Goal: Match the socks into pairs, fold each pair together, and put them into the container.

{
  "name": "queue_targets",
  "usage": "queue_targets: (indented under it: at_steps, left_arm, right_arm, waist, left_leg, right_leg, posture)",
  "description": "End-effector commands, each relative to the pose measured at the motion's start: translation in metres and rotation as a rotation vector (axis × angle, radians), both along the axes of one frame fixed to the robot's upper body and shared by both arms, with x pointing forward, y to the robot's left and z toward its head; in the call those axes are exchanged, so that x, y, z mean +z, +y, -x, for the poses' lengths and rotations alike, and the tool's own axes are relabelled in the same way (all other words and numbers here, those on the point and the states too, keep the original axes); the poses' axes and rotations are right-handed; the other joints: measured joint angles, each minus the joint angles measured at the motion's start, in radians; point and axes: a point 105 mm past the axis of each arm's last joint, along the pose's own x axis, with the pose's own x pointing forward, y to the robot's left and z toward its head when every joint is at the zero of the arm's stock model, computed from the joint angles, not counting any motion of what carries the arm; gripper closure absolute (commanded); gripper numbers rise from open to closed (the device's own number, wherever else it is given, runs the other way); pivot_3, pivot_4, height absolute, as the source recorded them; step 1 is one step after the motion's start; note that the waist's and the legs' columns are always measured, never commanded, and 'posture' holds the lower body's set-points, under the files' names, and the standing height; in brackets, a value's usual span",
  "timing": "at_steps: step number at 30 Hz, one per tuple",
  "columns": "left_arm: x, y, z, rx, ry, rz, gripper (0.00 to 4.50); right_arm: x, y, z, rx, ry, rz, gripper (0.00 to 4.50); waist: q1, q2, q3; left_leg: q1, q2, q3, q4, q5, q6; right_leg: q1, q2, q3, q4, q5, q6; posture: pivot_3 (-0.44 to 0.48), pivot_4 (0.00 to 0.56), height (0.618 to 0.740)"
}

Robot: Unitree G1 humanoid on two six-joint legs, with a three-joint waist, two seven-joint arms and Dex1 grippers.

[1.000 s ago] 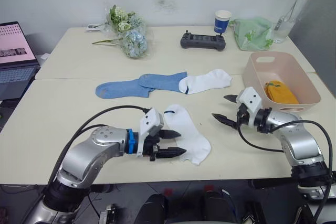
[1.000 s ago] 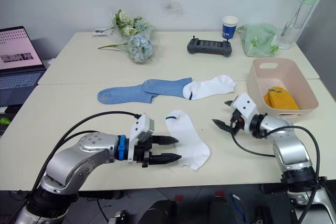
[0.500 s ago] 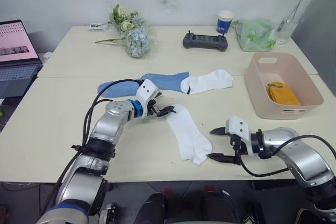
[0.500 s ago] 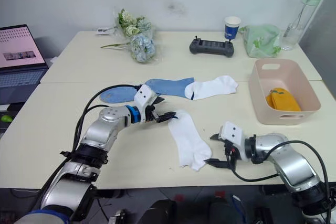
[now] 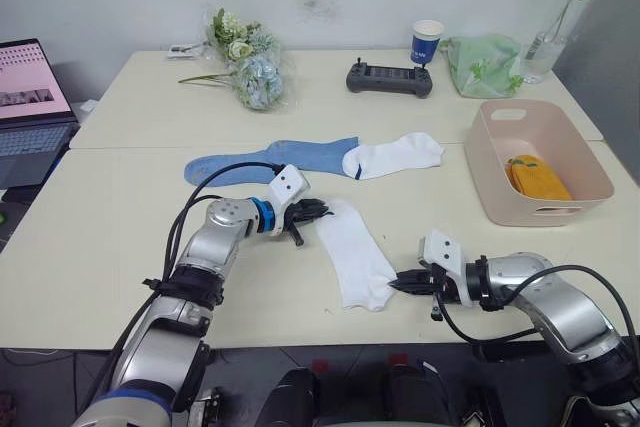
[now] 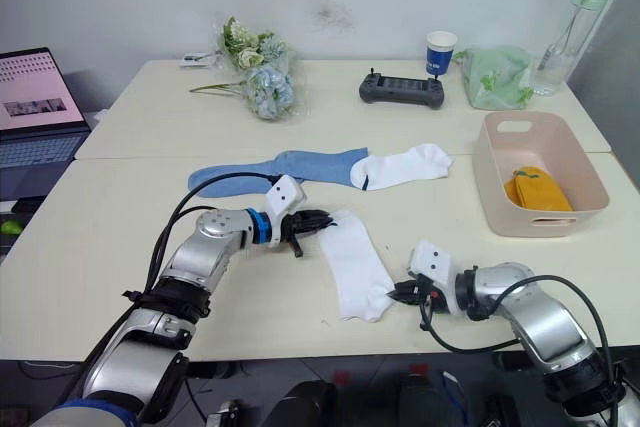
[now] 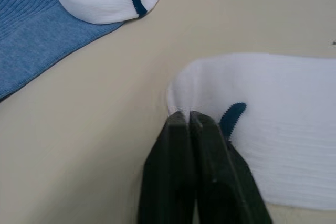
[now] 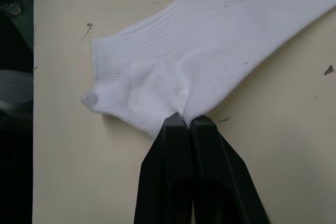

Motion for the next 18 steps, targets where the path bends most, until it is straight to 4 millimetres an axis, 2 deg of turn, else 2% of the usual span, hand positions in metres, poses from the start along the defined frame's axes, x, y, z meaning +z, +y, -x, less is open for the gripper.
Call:
queue_targets:
  at_steps: [1,6,11,18]
  left_arm:
    - [0.008,0.012,0.003,0.042,-0.017,0.010,4.46]
    - [0.011,0.028,0.022,0.120,0.005,0.052,4.46]
    - [0.013,0.040,0.060,0.257,0.049,0.150,4.46]
    - [0.016,0.036,0.096,0.448,0.044,0.234,4.46]
  right_arm:
    - [0.011,-0.007,-0.009,0.006,-0.043,0.019,4.50]
    - [0.024,-0.015,-0.026,0.018,-0.068,0.051,4.50]
    - [0.022,-0.019,-0.040,0.091,-0.065,0.128,4.50]
    - [0.023,-0.025,-0.059,0.173,-0.049,0.206,4.50]
  waist:
    - [0.000,0.000,0.000]
    - [-0.008,0.000,0.000]
    - [-0.015,0.000,0.000]
    - [0.003,0.000,0.000]
  left_leg:
    - [0.000,0.000,0.000,0.000,0.000,0.000]
    - [0.000,0.000,0.000,0.000,0.000,0.000]
    - [0.000,0.001,0.000,-0.001,0.000,0.000]
    - [0.000,0.001,0.001,-0.001,0.000,0.000]
  right_leg:
    - [0.000,0.000,0.000,0.000,0.000,0.000]
    - [-0.001,0.000,0.000,0.000,0.000,0.000]
    - [-0.001,0.000,0.001,0.000,0.000,0.000]
    - [0.000,0.000,0.001,-0.001,0.000,0.000]
  posture:
    - [0.000,0.150,0.740]
    - [0.000,0.150,0.740]
    - [0.000,0.150,0.740]
    - [0.000,0.150,0.740]
